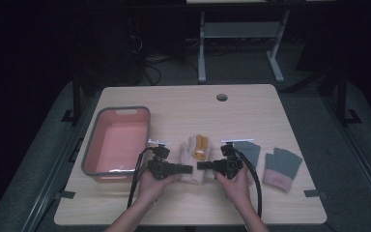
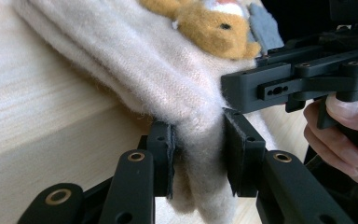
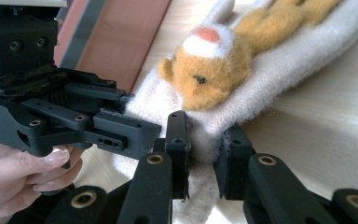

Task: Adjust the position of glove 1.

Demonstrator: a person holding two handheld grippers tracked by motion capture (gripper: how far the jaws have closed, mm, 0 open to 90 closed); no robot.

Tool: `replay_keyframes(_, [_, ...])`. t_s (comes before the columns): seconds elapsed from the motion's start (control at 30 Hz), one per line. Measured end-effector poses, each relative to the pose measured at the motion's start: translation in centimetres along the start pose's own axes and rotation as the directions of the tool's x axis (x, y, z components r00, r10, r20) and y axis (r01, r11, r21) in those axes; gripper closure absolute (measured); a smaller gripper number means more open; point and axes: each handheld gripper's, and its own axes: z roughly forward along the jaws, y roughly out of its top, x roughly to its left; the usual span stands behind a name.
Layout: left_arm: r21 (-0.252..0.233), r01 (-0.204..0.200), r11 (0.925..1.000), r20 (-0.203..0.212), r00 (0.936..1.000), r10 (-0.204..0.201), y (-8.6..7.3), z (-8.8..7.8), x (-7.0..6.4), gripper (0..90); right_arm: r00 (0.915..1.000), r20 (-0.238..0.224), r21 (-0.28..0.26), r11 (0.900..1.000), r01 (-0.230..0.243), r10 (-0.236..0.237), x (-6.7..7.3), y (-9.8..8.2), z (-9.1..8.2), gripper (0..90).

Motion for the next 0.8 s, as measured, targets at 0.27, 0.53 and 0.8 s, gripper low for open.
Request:
replay_keyframes(0.27, [-0.026,-0.018,0.9995,0.012,0.9998,0.018,0.9,-1.2,-0.6,66.7,0.9998,-0.005,-0.007,1.0,0.017,-0.017,1.3,1.0,-0.7,77.4])
replay_keyframes(0.53, [-0.052,-0.038,0.9979,0.017,0.9991,0.039,1.8,-2.5,-1.3,66.7,0.9989,-0.008,-0.015,0.999,0.045,-0.045,2.7,2.1,-1.4,77.4])
replay_keyframes(0.8, [-0.068,-0.056,0.9961,0.019,0.9982,0.057,2.8,-3.6,-1.8,66.8,0.9977,-0.011,-0.022,0.998,0.067,-0.067,3.8,3.4,-2.0,77.5])
